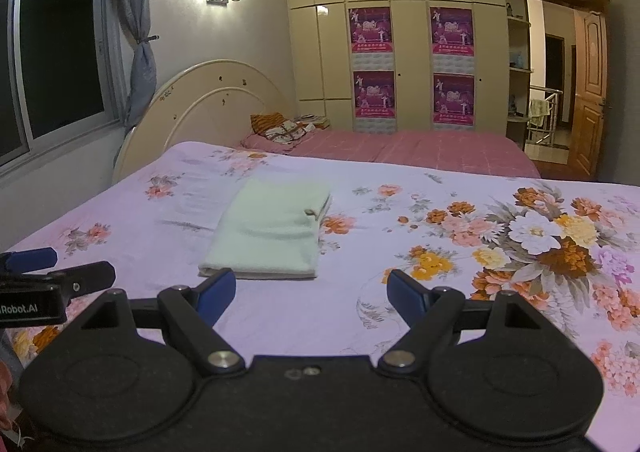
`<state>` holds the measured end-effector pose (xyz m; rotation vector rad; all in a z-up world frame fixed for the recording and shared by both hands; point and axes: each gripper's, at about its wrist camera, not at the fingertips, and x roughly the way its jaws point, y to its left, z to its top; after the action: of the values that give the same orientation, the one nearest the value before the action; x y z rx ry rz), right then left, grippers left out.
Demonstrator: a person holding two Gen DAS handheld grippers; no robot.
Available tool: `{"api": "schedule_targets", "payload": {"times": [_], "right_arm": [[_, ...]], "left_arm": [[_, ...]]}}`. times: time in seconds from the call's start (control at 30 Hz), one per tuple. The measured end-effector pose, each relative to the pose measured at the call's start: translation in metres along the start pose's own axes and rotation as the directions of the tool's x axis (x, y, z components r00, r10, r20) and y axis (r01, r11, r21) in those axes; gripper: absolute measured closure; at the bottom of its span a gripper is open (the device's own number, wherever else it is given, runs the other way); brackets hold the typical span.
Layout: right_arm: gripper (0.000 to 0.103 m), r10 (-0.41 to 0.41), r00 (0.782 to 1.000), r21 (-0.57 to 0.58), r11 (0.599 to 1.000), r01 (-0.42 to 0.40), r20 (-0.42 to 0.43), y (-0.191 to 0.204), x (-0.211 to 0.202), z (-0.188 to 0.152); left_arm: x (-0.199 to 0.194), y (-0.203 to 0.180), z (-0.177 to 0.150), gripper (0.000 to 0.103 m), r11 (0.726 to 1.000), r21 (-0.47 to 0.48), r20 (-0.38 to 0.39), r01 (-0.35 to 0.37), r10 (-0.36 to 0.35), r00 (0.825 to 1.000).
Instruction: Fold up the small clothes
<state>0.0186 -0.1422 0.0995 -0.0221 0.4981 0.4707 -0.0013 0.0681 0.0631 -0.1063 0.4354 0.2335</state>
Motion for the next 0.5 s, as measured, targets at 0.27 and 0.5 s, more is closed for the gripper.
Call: {"api": "schedule_targets", "payload": {"times": [0.27,0.5], "right_arm": [[0.021,-0.003,1.000,-0.002,1.000,0.003,0.000,-0.0006,0.0006,-0.0013],[0.021,-0.004,1.000,-0.003,1.000,0.004,-0.003,-0.0012,0.0008,-0.0016]], "left_arm": [[0.0003,-0.0003,0.0002,0.000,1.000,0.000,0.000,0.000,0.000,1.000],[0.0024,-0.0012,-0.0002,0.000,1.000,0.000,-0.003,0.002,-0.002,1.000]]}}
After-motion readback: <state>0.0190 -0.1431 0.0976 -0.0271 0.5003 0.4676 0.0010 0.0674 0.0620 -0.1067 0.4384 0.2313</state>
